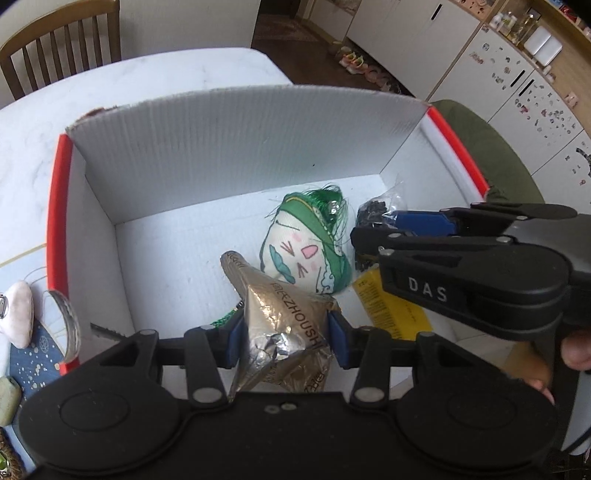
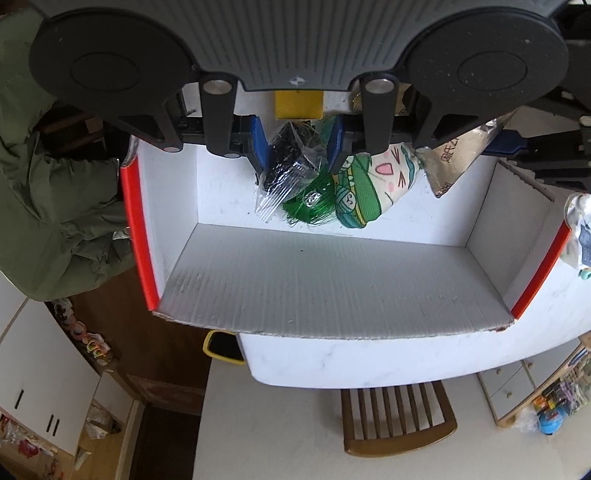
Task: Organize objects
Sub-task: 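Carry the foil bag and black bag over the shoebox with both grippers, then open both grippers to drop the foil bag and black bag into the shoebox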
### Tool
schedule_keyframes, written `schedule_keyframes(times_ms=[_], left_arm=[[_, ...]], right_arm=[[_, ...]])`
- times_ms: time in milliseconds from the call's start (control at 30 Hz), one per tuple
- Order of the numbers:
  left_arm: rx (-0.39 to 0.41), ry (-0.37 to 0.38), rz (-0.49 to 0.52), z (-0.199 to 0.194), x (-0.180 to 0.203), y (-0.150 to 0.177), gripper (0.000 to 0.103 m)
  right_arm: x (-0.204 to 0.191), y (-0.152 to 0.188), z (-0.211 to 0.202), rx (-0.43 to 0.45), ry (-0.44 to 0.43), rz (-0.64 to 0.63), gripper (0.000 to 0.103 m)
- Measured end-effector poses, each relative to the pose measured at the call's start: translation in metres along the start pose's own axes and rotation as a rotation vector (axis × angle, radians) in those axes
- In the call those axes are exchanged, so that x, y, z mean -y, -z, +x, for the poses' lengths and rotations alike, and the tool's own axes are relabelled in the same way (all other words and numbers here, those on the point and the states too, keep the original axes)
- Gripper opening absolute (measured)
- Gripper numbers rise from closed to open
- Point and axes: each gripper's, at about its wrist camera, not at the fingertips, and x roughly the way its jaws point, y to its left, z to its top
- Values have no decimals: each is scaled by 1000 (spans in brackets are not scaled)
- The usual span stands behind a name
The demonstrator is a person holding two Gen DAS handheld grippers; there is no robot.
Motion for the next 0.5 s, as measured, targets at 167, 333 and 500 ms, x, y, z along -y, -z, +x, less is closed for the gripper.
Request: schedule_keyframes(times_ms=[167, 333, 500], left_arm=[[-44, -7, 1, 10, 0, -3, 45], [-59, -9, 0, 11, 0, -3, 48], [-46, -23, 29, 6, 4, -2, 65]], right_arm=[[0, -2, 2, -15, -8, 3, 33], [-1, -1, 0, -19, -11, -7, 33], [0, -1, -2, -26, -16, -4, 33]])
